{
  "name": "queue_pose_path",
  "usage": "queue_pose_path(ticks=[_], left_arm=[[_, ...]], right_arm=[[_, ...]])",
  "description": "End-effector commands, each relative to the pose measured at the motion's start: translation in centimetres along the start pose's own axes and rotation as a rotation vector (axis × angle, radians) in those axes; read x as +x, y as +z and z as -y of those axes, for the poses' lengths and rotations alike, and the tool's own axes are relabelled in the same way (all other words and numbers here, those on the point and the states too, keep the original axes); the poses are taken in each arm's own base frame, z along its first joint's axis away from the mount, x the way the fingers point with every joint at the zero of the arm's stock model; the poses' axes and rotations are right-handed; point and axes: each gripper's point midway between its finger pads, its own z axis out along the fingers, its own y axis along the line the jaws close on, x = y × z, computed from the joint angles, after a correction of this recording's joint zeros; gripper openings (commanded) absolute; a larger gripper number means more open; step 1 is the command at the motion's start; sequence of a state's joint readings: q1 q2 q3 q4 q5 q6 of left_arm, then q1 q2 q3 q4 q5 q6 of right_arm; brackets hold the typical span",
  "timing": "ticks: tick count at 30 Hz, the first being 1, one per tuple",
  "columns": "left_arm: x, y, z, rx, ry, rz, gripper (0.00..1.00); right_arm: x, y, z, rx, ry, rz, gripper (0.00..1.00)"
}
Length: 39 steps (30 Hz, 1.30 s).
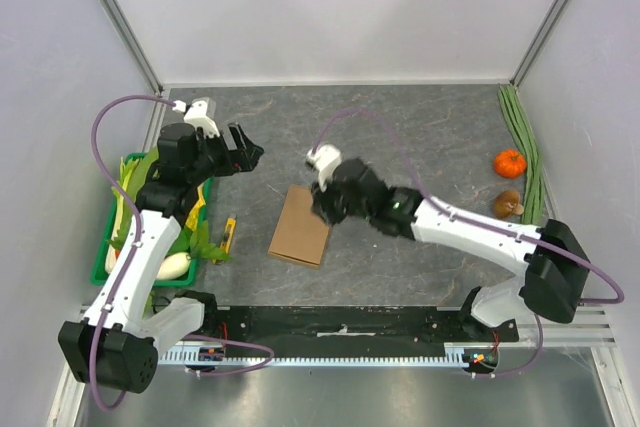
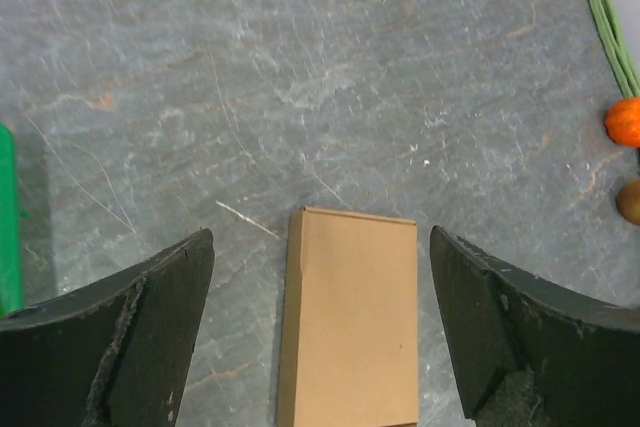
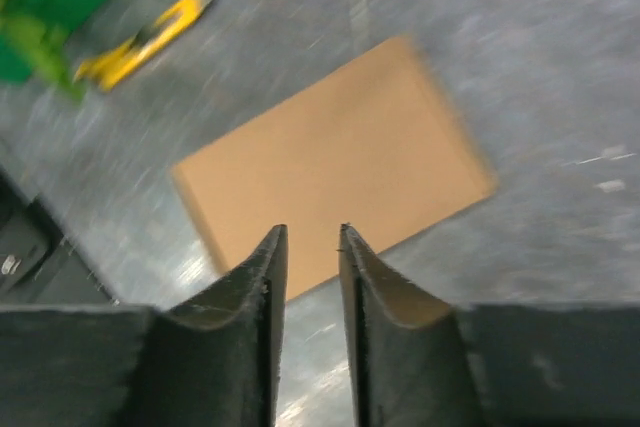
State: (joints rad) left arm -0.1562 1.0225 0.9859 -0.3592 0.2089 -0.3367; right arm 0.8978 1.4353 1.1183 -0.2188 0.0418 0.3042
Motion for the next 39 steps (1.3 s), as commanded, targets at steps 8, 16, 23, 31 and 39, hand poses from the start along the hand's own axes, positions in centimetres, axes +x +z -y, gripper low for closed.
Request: queue_pose_path(ticks=[8, 16, 23, 31, 39], left_arm=[[3.5, -1.1, 2.1, 0.136, -0.093, -0.079, 0.93], [4.9, -1.5, 1.0, 0.079, -0.112, -0.109, 0.91], [5.4, -1.1, -0.1, 0.024, -0.112, -0.126, 0.91], [6.7, -0.1, 0.0, 0.043, -0.134, -0.185, 0.91], [9.4, 1.7, 0.5, 0.104, -0.222, -0.269, 0.9]], right_arm=[[12.9, 0.3, -13.2, -0.213, -0.198, -0.161, 0.13], [17.8, 2.2, -12.0, -0.166, -0.214, -0.247, 0.0], [17.5, 3.5, -10.0, -0.054, -0.224, -0.211, 0.0], [14.3, 5.4, -2.4, 0.089, -0.084, -0.128, 0.0], [10.3, 9.3, 2.2, 0.201, 0.02, -0.078, 0.0]])
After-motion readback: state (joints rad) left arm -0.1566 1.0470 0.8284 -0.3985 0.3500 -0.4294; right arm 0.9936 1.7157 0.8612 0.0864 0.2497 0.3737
